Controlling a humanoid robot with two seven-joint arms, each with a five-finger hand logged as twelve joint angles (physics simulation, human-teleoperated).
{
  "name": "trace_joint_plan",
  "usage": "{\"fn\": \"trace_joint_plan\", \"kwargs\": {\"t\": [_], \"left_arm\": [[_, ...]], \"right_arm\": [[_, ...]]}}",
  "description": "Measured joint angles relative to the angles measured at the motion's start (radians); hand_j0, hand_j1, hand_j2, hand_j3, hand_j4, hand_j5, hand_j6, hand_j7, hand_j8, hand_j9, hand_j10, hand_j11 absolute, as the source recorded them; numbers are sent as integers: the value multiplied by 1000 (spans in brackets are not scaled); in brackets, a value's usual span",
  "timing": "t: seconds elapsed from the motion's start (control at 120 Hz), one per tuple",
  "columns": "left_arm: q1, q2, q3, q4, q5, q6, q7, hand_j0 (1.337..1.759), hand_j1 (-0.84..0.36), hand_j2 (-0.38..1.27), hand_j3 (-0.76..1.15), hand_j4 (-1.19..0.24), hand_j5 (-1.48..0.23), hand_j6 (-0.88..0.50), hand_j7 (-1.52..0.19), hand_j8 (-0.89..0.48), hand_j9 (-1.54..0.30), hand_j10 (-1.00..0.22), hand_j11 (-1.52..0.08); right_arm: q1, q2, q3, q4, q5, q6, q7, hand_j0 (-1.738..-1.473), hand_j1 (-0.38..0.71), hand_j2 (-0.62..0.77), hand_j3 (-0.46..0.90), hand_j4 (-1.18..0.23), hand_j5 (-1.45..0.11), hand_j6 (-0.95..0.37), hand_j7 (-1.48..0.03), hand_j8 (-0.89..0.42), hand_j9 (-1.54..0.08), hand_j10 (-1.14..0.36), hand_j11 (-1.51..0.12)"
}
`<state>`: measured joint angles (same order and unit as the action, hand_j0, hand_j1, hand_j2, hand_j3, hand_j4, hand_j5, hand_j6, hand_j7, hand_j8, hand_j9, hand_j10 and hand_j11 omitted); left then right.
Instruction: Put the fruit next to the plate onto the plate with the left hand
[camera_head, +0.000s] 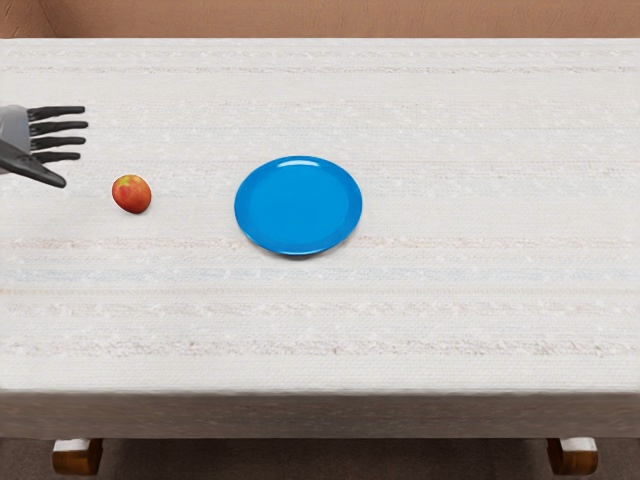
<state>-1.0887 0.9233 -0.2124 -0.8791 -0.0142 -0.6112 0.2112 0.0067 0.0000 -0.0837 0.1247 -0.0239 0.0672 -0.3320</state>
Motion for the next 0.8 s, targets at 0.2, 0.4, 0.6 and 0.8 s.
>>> {"fn": "trace_joint_plan", "kwargs": {"t": [0.2,0.4,0.6,0.8], "left_arm": [[-5,-3,2,4,19,0,0,1658,338,2,0,-10,-13,-10,-13,-9,-13,-9,-13],[-7,-9,6,4,117,0,1,1658,337,2,0,-11,-14,-11,-14,-11,-14,-11,-14],[-272,-47,266,-28,140,0,-35,1658,327,4,0,-20,-25,-20,-25,-20,-25,-19,-25],[-414,-221,570,-39,99,0,-109,1658,325,4,0,-22,-26,-22,-26,-22,-26,-21,-26]], "right_arm": [[-7,0,0,-1,2,-2,2,-1658,-349,0,0,0,0,-1,0,0,0,0,0],[-13,0,1,-2,2,-5,2,-1658,-349,0,0,0,0,-1,0,0,0,0,0],[-14,0,1,-2,3,-5,2,-1658,-349,0,0,0,0,-1,0,0,0,0,0],[-14,0,1,-2,3,-5,2,-1658,-349,0,0,-1,0,-1,0,-1,0,0,0]]}}
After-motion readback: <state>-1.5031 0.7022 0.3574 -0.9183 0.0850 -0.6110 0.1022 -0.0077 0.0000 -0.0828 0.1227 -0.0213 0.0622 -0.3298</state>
